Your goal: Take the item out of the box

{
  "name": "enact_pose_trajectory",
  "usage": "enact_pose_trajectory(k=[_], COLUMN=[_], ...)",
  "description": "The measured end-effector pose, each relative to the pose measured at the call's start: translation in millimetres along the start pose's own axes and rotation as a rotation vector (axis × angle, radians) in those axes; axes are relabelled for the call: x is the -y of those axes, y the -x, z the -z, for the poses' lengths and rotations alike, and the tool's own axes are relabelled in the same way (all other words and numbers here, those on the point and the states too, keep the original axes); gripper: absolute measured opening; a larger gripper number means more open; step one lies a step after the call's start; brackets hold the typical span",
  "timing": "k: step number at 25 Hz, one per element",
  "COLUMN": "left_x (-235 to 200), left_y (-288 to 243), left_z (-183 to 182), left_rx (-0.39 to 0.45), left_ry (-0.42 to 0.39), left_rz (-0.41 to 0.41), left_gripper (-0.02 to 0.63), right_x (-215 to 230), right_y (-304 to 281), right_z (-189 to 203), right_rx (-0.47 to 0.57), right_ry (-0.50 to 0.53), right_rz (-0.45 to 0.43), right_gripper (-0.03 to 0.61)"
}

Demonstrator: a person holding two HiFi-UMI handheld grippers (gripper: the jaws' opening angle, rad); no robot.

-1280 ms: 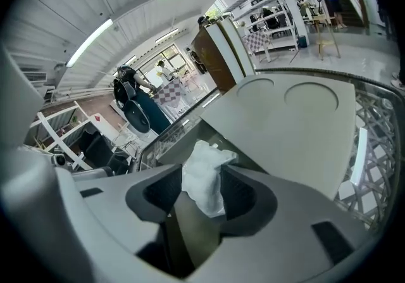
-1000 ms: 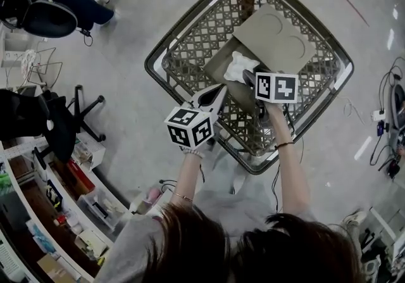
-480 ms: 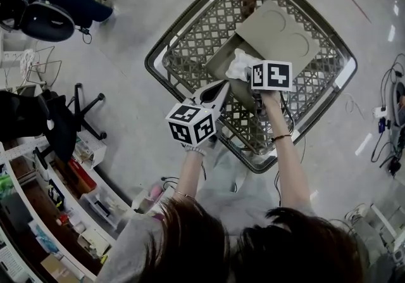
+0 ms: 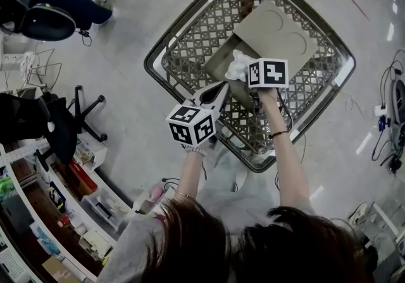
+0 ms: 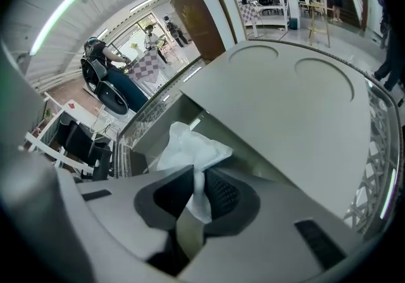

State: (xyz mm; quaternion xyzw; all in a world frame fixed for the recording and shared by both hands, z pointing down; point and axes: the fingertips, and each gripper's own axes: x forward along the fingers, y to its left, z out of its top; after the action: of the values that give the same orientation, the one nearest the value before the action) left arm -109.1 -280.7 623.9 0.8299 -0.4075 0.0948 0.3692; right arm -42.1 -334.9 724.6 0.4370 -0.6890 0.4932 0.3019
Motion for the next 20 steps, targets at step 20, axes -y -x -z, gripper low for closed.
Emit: enact_pose_trajectory(k=[20], left_x=[7], left_y=[20], left_z=[-10], left_rx=[0.023], left_ry=[-0.044], left_rz=[-0.035], left_gripper=[0.017], right_x=[-18], right_y=[39], right_z=[-6], right_rx=[0.068], right_ry=[0.040], right_rz=[-0.089], right_gripper=[0.060])
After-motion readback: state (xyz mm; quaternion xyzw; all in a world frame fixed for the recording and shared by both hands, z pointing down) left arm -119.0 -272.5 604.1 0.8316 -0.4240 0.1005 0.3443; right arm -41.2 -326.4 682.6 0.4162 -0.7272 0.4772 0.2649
